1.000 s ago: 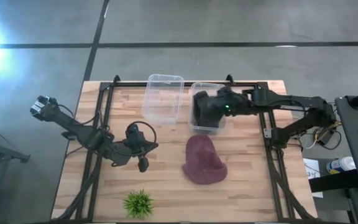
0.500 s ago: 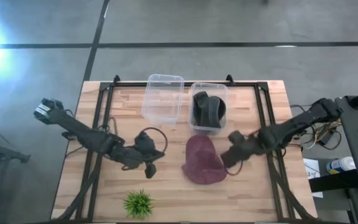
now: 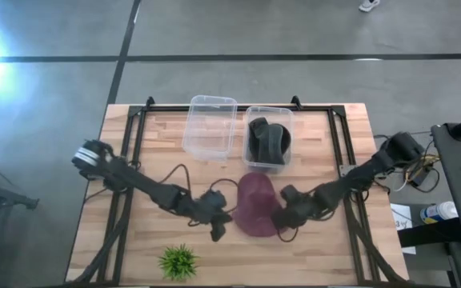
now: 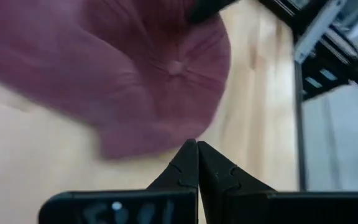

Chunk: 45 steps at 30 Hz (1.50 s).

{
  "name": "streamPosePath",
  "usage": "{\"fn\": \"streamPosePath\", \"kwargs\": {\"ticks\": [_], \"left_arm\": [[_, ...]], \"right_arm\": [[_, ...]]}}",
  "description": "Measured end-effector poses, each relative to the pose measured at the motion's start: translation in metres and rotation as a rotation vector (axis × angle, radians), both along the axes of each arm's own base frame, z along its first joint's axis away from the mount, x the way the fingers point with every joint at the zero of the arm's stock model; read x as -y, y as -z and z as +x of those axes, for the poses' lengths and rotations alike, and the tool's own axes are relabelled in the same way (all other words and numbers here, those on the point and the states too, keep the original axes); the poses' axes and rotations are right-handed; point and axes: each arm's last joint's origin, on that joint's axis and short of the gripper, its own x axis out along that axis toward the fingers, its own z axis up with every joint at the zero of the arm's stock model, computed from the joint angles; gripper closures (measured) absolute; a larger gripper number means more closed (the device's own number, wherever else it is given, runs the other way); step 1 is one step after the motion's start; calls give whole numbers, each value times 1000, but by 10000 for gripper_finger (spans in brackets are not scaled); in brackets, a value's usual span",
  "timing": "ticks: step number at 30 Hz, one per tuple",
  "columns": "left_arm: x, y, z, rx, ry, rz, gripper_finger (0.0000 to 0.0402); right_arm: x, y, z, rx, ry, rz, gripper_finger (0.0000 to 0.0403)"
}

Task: Pick and place caps into container
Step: Put the red cap into the left transparent container

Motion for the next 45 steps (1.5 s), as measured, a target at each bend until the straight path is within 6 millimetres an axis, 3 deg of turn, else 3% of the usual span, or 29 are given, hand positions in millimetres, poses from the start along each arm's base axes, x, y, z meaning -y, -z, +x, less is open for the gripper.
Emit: {"fn": "streamPosePath", "kwargs": {"ticks": [7,12,16,21,23,27,31,37,45], "left_arm": [[10,31,16,-76,54,-68,401],[7,40,11,-170,39,-24,401],[-3,38,-8,-323,-53,133,401],[-18,32,-40,-516,-273,274,401],[-17,19,-44,-460,-332,233,401],[-6,-15,-42,-183,-381,158,401],[-2,-25,-41,-96,-397,160,401],[-2,17,-41,-262,-382,185,401],[7,63,-23,-339,-278,189,401]], "right_arm": [[-27,-1,41,345,-219,245,214],[-39,-14,58,562,-333,348,227],[-32,-20,52,443,-252,209,233],[-10,-30,29,227,23,-61,234],[-5,-35,22,196,75,-97,234],[-2,-37,17,182,81,-95,236],[-4,-31,19,175,95,-42,236],[-7,-7,34,252,178,-35,236],[7,31,51,260,293,-227,236]]}}
